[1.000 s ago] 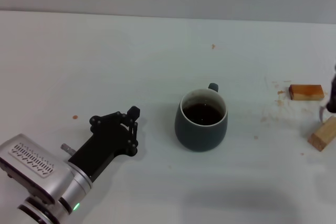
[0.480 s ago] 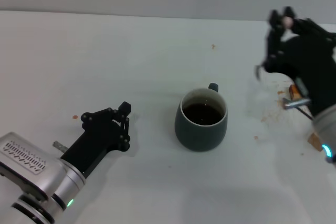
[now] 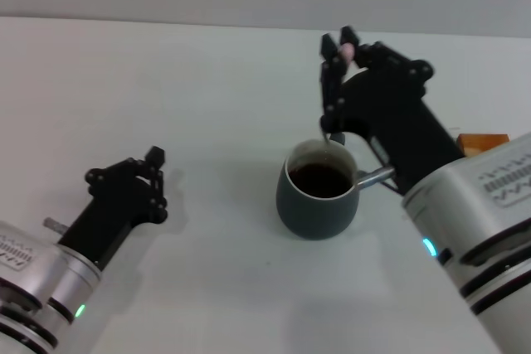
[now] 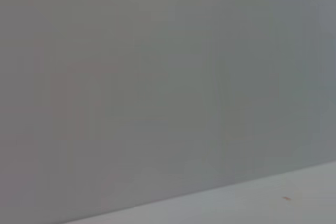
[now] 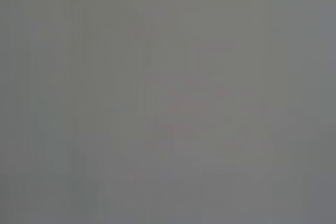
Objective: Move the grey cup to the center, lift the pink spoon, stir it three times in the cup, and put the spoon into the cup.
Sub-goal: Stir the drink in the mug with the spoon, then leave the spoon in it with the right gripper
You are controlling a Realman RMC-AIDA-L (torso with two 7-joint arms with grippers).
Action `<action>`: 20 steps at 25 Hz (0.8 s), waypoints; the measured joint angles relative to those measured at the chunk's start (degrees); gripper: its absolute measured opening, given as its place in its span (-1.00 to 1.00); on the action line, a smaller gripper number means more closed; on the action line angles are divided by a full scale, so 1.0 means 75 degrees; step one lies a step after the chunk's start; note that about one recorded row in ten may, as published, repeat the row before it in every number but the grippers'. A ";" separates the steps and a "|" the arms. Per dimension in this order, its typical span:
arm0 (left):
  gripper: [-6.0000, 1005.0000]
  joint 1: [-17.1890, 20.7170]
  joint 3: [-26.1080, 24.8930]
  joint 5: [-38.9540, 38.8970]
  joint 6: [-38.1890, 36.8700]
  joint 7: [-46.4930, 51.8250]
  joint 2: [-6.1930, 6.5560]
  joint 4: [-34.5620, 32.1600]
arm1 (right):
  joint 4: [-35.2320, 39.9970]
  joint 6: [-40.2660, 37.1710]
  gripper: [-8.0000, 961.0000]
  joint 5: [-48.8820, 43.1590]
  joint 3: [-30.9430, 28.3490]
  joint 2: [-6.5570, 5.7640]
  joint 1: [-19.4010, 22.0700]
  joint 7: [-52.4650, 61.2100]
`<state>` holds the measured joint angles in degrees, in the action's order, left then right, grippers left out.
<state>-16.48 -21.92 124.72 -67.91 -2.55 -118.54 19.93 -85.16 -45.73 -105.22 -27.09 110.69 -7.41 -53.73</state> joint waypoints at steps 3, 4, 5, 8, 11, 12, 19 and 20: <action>-0.99 0.0063 -0.0177 0.0002 -0.0126 0.0000 0.0009 -0.0066 | 0.0117 0.0216 -0.95 -0.0072 -0.0004 0.0167 0.0006 -0.0001; -0.99 0.0070 -0.0193 0.0003 -0.0147 0.0000 0.0009 -0.0082 | 0.0185 0.0249 -0.95 -0.0094 -0.0005 0.0225 0.0018 -0.0001; -0.99 0.0077 -0.0204 0.0006 -0.0171 0.0000 0.0009 -0.0102 | 0.0242 0.0287 -0.95 -0.0114 -0.0005 0.0276 0.0028 -0.0001; -0.99 0.0079 -0.0206 0.0032 -0.0175 0.0000 0.0005 -0.0158 | 0.0363 0.0477 -0.95 -0.0135 -0.0010 0.0391 0.0042 0.0021; -0.99 0.0070 -0.0206 0.0040 -0.0177 0.0000 -0.0001 -0.0175 | 0.0507 0.0588 -0.95 -0.0138 0.0023 0.0495 0.0028 0.0049; -0.99 0.0070 -0.0206 0.0041 -0.0177 0.0000 -0.0002 -0.0175 | 0.0558 0.0595 -0.95 -0.0139 0.0035 0.0525 0.0026 0.0052; -0.99 0.0078 -0.0206 0.0039 -0.0175 0.0000 -0.0003 -0.0190 | 0.0979 0.0909 -0.95 -0.0097 -0.0016 0.0721 0.0037 0.0094; -0.99 0.0078 -0.0206 0.0039 -0.0173 0.0000 -0.0004 -0.0192 | 0.1064 0.0920 -0.95 -0.0096 -0.0021 0.0752 0.0015 0.0137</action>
<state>-15.89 -23.47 125.01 -69.21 -2.55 -118.57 18.49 -77.17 -38.83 -105.94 -27.24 116.33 -7.29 -52.70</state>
